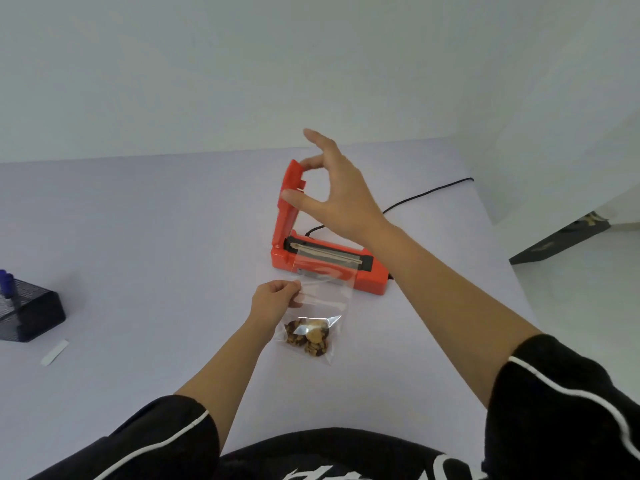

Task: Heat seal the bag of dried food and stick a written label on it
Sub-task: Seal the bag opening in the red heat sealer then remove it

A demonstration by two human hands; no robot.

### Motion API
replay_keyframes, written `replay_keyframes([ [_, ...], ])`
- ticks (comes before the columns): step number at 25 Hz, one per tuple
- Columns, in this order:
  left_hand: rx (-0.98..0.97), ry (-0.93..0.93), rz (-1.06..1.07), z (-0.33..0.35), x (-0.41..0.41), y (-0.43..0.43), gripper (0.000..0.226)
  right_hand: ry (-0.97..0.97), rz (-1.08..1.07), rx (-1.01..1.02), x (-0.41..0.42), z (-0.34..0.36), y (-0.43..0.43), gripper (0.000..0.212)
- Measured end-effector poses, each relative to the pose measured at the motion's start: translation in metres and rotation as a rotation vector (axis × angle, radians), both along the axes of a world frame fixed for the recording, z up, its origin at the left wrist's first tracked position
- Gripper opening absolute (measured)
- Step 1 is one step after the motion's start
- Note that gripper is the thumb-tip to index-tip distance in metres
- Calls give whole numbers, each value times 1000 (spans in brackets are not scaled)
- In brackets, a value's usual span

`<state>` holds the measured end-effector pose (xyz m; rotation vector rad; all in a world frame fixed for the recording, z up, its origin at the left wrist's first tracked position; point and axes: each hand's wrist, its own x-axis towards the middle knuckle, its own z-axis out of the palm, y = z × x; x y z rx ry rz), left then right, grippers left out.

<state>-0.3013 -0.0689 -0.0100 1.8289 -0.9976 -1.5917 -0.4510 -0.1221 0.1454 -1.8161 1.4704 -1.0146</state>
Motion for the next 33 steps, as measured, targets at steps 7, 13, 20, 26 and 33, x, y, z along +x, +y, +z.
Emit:
replay_keyframes([
  [7, 27, -2, 36, -3, -3, 0, 16, -125, 38, 190, -18, -18, -17, 64],
  [13, -106, -181, -21, 17, -20, -6, 24, 347, -51, 689, -98, -109, 37, 85],
  [20, -141, -473, -45, 16, -31, -23, 18, 443, -104, 615, -94, -134, 60, 102],
  [26, -343, -699, -154, 15, -50, -21, 20, 511, -138, 564, -92, -139, 62, 97],
  [33, -398, -661, -98, 22, -49, -15, 18, 517, -154, 552, -91, -142, 64, 98],
])
